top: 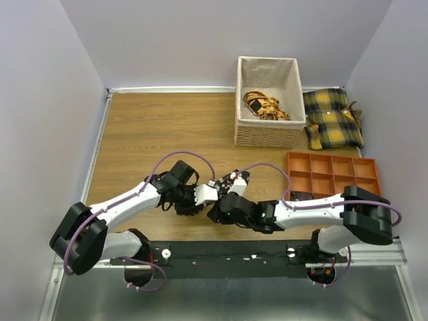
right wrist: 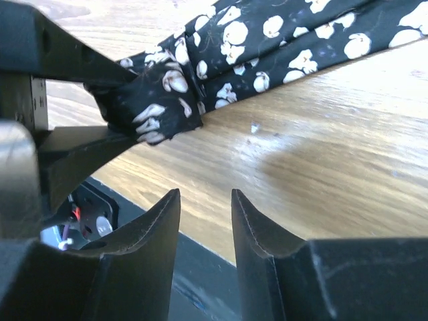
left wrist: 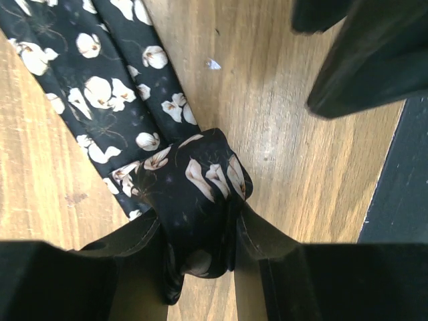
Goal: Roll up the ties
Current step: Roll the tie at the center of the board.
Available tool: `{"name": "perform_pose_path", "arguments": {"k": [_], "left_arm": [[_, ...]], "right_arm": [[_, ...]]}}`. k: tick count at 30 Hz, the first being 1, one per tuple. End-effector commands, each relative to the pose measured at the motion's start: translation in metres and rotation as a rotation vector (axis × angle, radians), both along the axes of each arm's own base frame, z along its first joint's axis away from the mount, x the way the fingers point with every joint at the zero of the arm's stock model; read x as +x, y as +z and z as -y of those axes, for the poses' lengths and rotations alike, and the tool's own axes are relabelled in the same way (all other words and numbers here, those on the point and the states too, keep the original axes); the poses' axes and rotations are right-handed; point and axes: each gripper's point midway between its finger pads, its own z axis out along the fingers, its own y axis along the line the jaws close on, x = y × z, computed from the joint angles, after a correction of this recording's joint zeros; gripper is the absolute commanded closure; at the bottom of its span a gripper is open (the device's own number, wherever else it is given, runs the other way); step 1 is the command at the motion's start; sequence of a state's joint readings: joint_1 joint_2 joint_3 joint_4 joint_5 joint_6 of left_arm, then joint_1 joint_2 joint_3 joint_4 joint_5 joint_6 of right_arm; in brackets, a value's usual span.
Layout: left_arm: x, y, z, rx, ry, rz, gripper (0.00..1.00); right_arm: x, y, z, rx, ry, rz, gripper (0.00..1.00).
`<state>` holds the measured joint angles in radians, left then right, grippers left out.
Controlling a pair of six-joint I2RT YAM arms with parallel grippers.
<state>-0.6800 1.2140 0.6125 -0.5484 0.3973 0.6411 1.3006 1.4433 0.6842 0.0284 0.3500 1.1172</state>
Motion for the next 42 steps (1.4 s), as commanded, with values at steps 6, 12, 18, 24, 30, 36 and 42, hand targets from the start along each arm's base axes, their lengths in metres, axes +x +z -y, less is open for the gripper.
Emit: {"name": "perform_pose_path", "arguments": {"k": [6,12,18,24,30,36,42], "left_arm": [[-0.006,0.004,-0.010,0.022,-0.005,0.010,0.59],[-0.007,0.001,-0.013,0.032,-0.005,0.016,0.59],[-0.006,0.000,-0.016,0.037,-0.002,0.026,0.59],[-0.005,0.001,-0.014,0.033,-0.003,0.026,0.59],[-0.005,0.005,-0.013,0.021,-0.002,0.028,0.59],[-0.008,0.003,-0.015,0.027,-0.012,0.029,0.59],[-0.009,0.002,-0.015,0.027,-0.018,0.025,0.59]], "right_arm": [[0.007,0.014,0.041,0.174,-0.194,-0.014,0.52],[0.046,0.038,0.111,-0.019,-0.325,0.055,0.49],[0.093,0.046,0.141,-0.149,-0.296,0.051,0.43],[0.133,0.009,0.122,-0.443,-0.165,-0.069,0.42],[0.149,-0.023,0.111,-0.542,-0.129,-0.124,0.42],[0.151,-0.033,0.117,-0.626,-0.088,-0.131,0.42],[0.161,-0.042,0.110,-0.644,-0.060,-0.128,0.39]]}}
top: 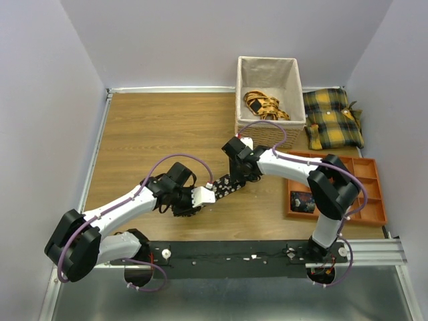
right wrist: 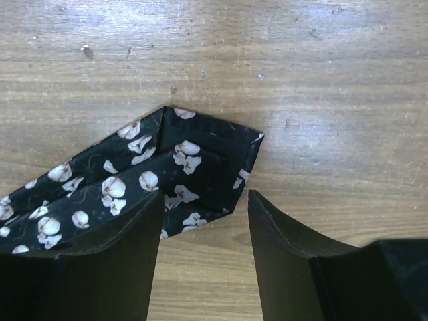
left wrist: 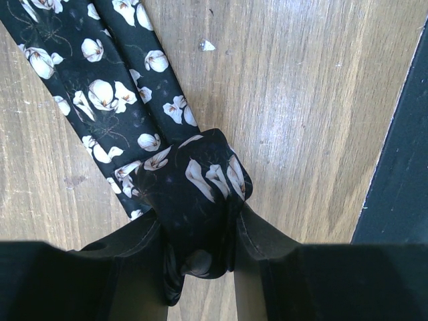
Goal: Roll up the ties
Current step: Roll the tie at the center of the board.
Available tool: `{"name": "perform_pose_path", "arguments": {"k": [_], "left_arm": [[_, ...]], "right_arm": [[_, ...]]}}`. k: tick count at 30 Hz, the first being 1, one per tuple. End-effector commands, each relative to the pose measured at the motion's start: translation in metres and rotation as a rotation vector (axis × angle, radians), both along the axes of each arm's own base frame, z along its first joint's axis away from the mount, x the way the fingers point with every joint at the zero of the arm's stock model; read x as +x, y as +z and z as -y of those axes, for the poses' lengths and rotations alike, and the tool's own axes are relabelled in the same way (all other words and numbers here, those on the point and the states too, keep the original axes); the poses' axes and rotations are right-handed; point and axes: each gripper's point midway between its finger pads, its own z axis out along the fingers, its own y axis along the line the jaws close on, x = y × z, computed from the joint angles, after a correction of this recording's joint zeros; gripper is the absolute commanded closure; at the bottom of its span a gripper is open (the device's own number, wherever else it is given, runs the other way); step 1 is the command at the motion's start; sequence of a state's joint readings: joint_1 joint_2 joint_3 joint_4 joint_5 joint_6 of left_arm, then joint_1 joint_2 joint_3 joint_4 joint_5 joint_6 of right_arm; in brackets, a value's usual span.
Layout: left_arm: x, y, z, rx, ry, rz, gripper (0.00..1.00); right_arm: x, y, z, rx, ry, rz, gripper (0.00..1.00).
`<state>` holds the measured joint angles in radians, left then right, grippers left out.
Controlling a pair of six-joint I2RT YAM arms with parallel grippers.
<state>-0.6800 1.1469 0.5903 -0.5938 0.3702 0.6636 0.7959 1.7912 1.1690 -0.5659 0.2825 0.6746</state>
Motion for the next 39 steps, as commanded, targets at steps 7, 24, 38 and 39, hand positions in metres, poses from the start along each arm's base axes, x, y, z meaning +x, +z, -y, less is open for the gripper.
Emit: {"name": "perform_pose_path", "arguments": {"k": [7,24,38,39], "left_arm": [[-0.003,-0.001,-0.002,0.003,-0.008,-0.008,0.59],[-0.004,-0.002,-0.006,0.017,-0.004,-0.007,0.59],[-0.005,0.002,-0.025,0.030,0.003,-0.007,0.59],[-0.004,0.001,-0.027,0.038,0.005,-0.010,0.59]], "right_arm": [[0.022,0.000,0.002,-0.057,0.024,0.027,0.39],[-0.004,-0.051,0.020,-0.079,0.027,-0.115,0.51],[0.003,-0.044,0.059,-0.125,-0.030,-0.038,0.99],[0.006,-0.043,0.063,-0.131,-0.035,-0.030,0.99]]}}
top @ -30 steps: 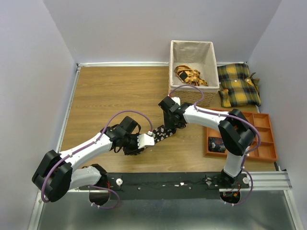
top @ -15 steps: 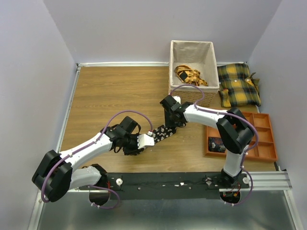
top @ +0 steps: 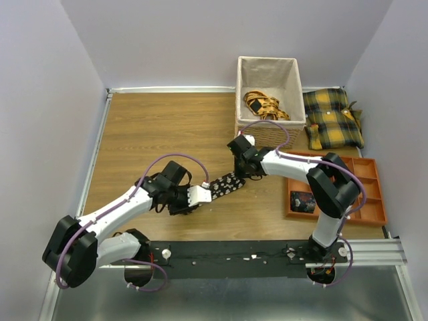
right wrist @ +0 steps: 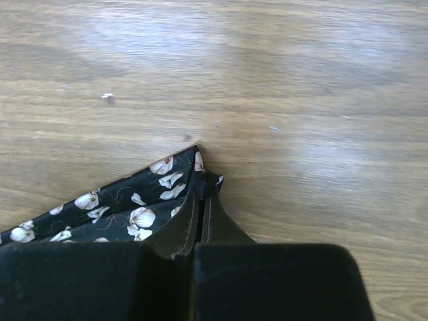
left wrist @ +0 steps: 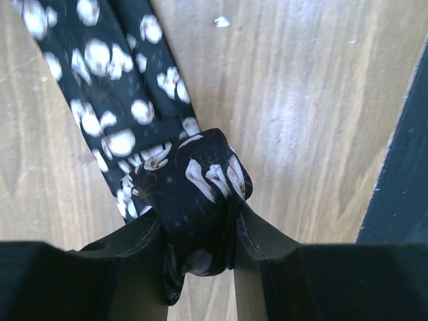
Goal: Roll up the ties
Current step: Roll the tie at the center of the board.
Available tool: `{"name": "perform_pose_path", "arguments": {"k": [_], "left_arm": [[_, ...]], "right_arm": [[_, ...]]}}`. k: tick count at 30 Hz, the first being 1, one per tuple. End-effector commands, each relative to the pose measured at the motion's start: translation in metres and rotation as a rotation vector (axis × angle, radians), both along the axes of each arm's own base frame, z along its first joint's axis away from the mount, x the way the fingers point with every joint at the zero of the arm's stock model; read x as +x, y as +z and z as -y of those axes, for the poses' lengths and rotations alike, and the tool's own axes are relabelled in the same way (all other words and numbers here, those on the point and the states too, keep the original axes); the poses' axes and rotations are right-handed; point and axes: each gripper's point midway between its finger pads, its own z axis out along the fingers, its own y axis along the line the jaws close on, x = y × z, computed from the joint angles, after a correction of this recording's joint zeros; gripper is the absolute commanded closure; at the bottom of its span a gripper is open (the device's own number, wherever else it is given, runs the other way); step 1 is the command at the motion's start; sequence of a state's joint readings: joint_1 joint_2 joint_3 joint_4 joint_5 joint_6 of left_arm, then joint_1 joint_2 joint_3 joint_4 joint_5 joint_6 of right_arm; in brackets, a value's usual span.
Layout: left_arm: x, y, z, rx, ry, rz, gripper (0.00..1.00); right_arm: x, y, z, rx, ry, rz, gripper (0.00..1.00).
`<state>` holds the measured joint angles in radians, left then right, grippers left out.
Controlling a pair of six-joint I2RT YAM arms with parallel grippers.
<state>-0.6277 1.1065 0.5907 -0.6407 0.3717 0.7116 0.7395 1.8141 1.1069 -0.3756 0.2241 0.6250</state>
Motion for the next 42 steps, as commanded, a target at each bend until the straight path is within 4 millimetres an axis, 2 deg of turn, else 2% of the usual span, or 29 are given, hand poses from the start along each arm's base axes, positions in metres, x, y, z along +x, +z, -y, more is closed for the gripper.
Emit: {"name": "perform_pose_path", "arguments": {"k": [1,8,11,19,22,23,25,26,27,28,30,31,32,36,37,38,39,41,42], "left_arm": [[-0.007,-0.005,-0.017,0.037,0.002,-0.031,0.59],[0.002,-0.010,-0.024,0.055,0.038,-0.029,0.60],[0.010,-0.009,-0.026,0.055,0.047,-0.024,0.60],[0.012,-0.012,-0.034,0.037,0.060,-0.074,0.60],[0.011,-0.009,-0.026,-0.008,0.035,-0.080,0.60],[0.012,-0.005,-0.021,-0.031,0.019,-0.080,0.60],[0.008,0.000,-0.008,-0.102,-0.044,-0.095,0.60],[0.011,0.004,-0.003,-0.124,-0.063,-0.090,0.60],[0.012,0.004,-0.001,-0.128,-0.079,-0.094,0.60],[0.014,0.004,0.000,-0.127,-0.094,-0.085,0.60],[0.016,0.002,-0.001,-0.112,-0.145,-0.069,0.60],[0.017,0.001,-0.003,-0.102,-0.166,-0.057,0.60],[0.017,-0.002,-0.005,-0.088,-0.189,-0.045,0.60],[0.011,-0.004,-0.003,-0.105,-0.236,-0.058,0.60],[0.010,-0.004,-0.004,-0.107,-0.241,-0.060,0.60],[0.009,-0.004,-0.004,-0.109,-0.241,-0.059,0.60],[0.010,-0.003,-0.005,-0.107,-0.234,-0.049,0.60],[0.014,-0.001,-0.008,-0.111,-0.201,-0.047,0.60],[0.015,0.001,-0.008,-0.123,-0.190,-0.045,0.60]], "right_arm": [[-0.015,-0.027,0.072,-0.223,-0.053,-0.070,0.99],[-0.006,-0.021,0.071,-0.236,-0.005,-0.039,0.99],[-0.010,-0.024,0.073,-0.237,0.018,-0.043,0.99],[-0.022,-0.034,0.093,-0.288,0.039,-0.090,0.99],[-0.022,-0.032,0.082,-0.233,0.086,-0.081,0.98],[-0.017,-0.029,0.074,-0.194,0.096,-0.060,0.89],[-0.013,-0.015,0.058,-0.108,0.142,-0.009,0.69],[-0.009,-0.009,0.053,-0.075,0.155,0.029,0.53],[0.004,0.015,0.041,0.000,0.149,0.127,0.49],[0.003,0.017,0.043,0.008,0.161,0.155,0.46],[0.012,0.040,0.034,0.061,0.180,0.246,0.39],[0.016,0.057,0.033,0.068,0.209,0.298,0.32],[0.019,0.067,0.029,0.082,0.227,0.332,0.29],[0.026,0.106,0.014,0.111,0.380,0.498,0.29],[0.022,0.116,0.009,0.109,0.466,0.566,0.29],[0.010,0.118,0.007,0.149,0.530,0.611,0.29],[0.002,0.146,-0.016,0.259,0.657,0.754,0.29],[-0.012,0.156,-0.032,0.341,0.781,0.856,0.30],[-0.012,0.170,-0.044,0.393,0.819,0.870,0.33]]}}
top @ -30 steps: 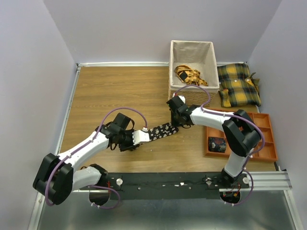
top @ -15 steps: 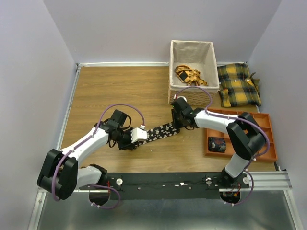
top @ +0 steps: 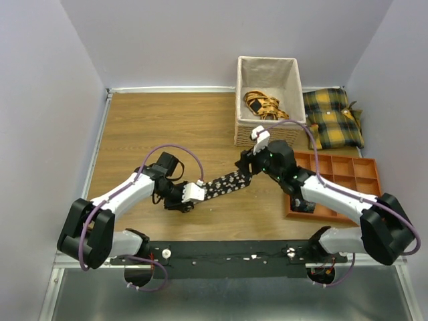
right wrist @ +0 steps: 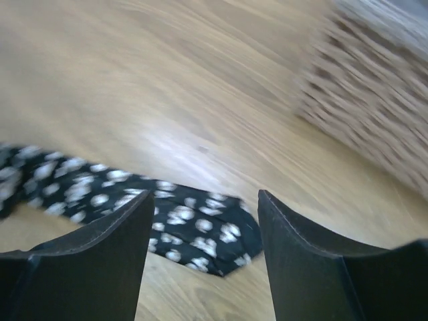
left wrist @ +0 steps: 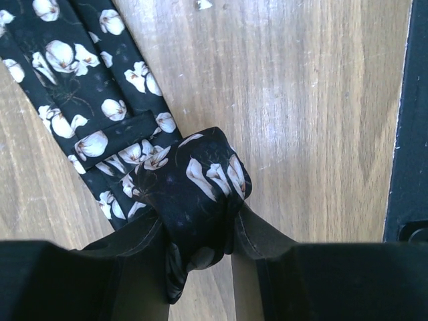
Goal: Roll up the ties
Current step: Roll the tie at the center of the board.
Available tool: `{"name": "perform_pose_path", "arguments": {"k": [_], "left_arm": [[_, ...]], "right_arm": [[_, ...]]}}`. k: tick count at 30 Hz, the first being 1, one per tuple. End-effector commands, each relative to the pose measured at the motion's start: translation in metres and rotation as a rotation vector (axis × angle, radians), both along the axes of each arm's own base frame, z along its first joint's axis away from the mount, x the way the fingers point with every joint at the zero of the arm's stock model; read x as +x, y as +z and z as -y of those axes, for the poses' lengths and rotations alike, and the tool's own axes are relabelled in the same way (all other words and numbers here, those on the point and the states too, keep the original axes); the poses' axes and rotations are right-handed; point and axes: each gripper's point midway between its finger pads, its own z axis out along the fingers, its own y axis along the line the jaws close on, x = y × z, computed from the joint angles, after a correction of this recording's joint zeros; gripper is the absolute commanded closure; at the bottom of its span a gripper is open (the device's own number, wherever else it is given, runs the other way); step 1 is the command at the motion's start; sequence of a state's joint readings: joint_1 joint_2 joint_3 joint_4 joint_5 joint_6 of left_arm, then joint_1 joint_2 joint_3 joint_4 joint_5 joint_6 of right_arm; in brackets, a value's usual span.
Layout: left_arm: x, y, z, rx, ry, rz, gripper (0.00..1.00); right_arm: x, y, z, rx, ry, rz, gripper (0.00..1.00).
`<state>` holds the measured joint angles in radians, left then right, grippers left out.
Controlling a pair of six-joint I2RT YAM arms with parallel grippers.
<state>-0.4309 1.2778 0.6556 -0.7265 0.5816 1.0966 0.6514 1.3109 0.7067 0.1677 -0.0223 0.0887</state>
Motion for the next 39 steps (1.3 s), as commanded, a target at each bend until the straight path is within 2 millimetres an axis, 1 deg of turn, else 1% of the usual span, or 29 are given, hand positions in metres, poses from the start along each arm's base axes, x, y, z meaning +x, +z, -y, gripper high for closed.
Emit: {"name": "perform_pose_path", "arguments": {"k": [1,2,3,5,6,7,8,11,12,13,14,15,16,17,18,22,23,25,26,27,30,31,32,33,34,35,37,38,39], "left_arm": [[0.001,0.011,0.000,-0.054,0.007,0.005,0.60],[0.000,0.009,-0.003,-0.051,0.014,-0.001,0.60],[0.000,0.008,-0.003,-0.049,0.018,-0.004,0.60],[0.001,0.007,-0.004,-0.045,0.044,-0.016,0.60],[0.002,0.007,-0.004,-0.045,0.058,-0.026,0.60],[0.006,0.008,-0.003,-0.051,0.077,-0.023,0.60],[0.008,0.010,-0.002,-0.048,0.109,-0.033,0.60],[0.021,0.012,-0.005,-0.021,0.170,-0.016,0.60],[0.023,0.013,-0.006,-0.012,0.203,-0.022,0.60],[0.024,0.013,-0.008,-0.002,0.215,-0.019,0.60],[0.024,0.014,-0.009,0.005,0.215,-0.021,0.60],[0.022,0.011,-0.010,0.014,0.196,-0.033,0.60],[0.017,0.010,-0.012,0.021,0.184,-0.053,0.60],[0.015,0.009,-0.010,0.013,0.171,-0.064,0.60],[0.015,0.009,-0.009,0.011,0.164,-0.067,0.60],[0.024,0.012,-0.003,-0.012,0.151,-0.052,0.60],[0.025,0.012,-0.003,-0.013,0.145,-0.049,0.60],[0.021,0.011,-0.001,-0.020,0.132,-0.072,0.60],[0.020,0.012,-0.001,-0.024,0.119,-0.072,0.60],[0.019,0.012,0.000,-0.029,0.112,-0.074,0.60],[0.016,0.012,0.002,-0.042,0.088,-0.080,0.59],[0.015,0.011,0.002,-0.041,0.088,-0.093,0.59],[0.015,0.011,0.002,-0.042,0.084,-0.095,0.59],[0.014,0.010,0.003,-0.045,0.072,-0.098,0.59],[0.012,0.010,0.002,-0.044,0.066,-0.103,0.59],[0.010,0.009,0.002,-0.042,0.060,-0.104,0.59],[0.008,0.008,0.000,-0.036,0.047,-0.105,0.59],[0.007,0.007,-0.001,-0.033,0.038,-0.105,0.59],[0.005,0.006,-0.002,-0.032,0.030,-0.106,0.59]], "right_arm": [[-0.018,0.049,-0.063,0.169,0.370,0.210,0.40],[-0.012,0.044,-0.072,0.148,0.373,0.144,0.55],[-0.005,0.025,-0.080,0.104,0.337,-0.017,0.61],[-0.016,0.004,-0.092,0.100,0.302,-0.185,0.74],[-0.016,-0.004,-0.095,0.094,0.274,-0.206,0.76],[-0.032,-0.017,-0.100,0.104,0.263,-0.246,0.78],[-0.036,-0.019,-0.105,0.115,0.255,-0.254,0.79],[-0.053,-0.037,-0.108,0.132,0.191,-0.368,0.78],[-0.054,-0.036,-0.112,0.162,0.185,-0.361,0.77],[-0.063,-0.031,-0.118,0.202,0.189,-0.368,0.75],[-0.073,-0.045,-0.112,0.203,0.184,-0.392,0.72],[-0.072,-0.031,-0.121,0.279,0.213,-0.331,0.69],[-0.081,-0.030,-0.125,0.299,0.249,-0.301,0.66],[-0.085,-0.023,-0.128,0.345,0.285,-0.220,0.63],[-0.089,-0.022,-0.131,0.343,0.317,-0.174,0.61],[-0.113,-0.028,-0.150,0.174,0.465,0.076,0.58],[-0.117,-0.031,-0.151,0.165,0.470,0.105,0.53],[-0.130,-0.026,-0.157,0.221,0.476,0.191,0.48],[-0.129,-0.023,-0.159,0.241,0.450,0.209,0.46],[-0.129,-0.028,-0.162,0.246,0.429,0.206,0.46],[-0.126,-0.032,-0.171,0.253,0.364,0.210,0.45],[-0.129,-0.040,-0.173,0.241,0.343,0.219,0.44],[-0.129,-0.042,-0.173,0.249,0.330,0.232,0.44],[-0.130,-0.029,-0.177,0.307,0.315,0.270,0.43],[-0.127,-0.029,-0.175,0.318,0.259,0.282,0.43],[-0.123,-0.038,-0.176,0.318,0.228,0.271,0.42],[-0.116,-0.042,-0.173,0.333,0.165,0.249,0.42],[-0.116,-0.047,-0.173,0.326,0.163,0.246,0.42],[-0.116,-0.044,-0.175,0.343,0.165,0.252,0.41]]}}
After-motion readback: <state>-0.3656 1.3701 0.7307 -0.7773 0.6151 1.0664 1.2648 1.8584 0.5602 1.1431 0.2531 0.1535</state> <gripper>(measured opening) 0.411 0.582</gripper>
